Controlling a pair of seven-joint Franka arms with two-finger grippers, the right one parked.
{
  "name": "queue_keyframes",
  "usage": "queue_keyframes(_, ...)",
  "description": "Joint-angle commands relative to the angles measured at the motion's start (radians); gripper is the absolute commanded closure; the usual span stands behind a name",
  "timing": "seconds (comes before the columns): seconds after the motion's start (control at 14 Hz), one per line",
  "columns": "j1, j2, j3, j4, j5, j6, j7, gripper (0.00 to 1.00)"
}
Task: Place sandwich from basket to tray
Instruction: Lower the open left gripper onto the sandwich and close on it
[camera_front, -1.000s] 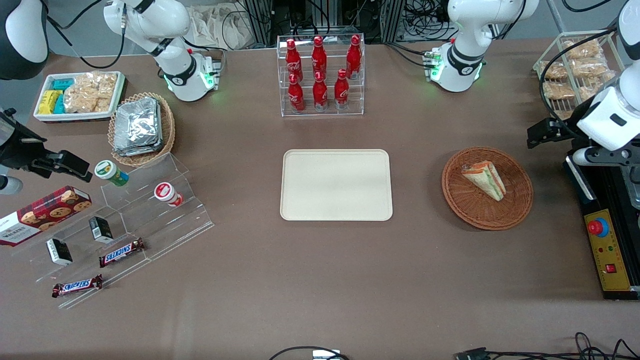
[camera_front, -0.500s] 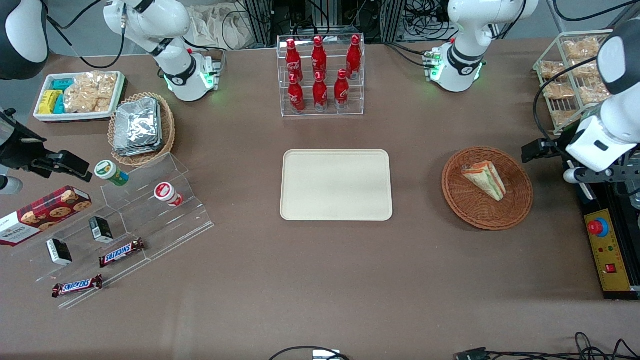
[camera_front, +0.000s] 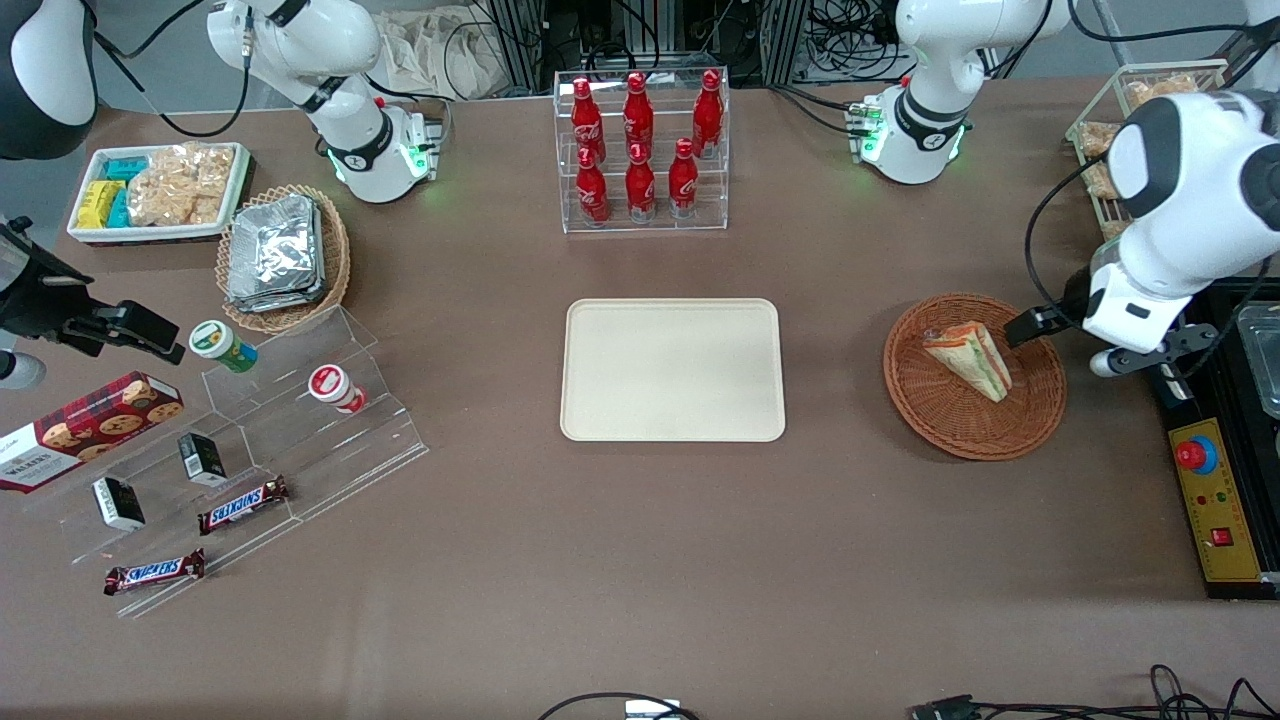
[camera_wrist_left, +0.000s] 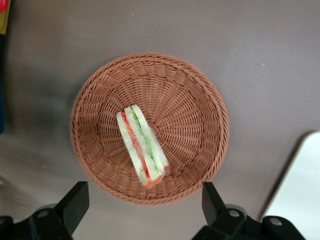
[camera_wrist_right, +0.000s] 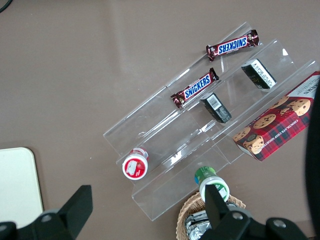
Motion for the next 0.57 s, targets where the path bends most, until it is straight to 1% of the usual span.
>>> queue_keyframes(0.0,0.008,-0.027,-0.004,-0.067,0.0,0.054,-0.066,0.0)
queue_keyframes(0.07,0.008,-0.024,-0.004,-0.087,-0.002,0.075,-0.069,0.0)
queue_keyframes(0.5,0.011,-0.014,-0.004,-0.288,-0.005,0.358,-0.135,0.0)
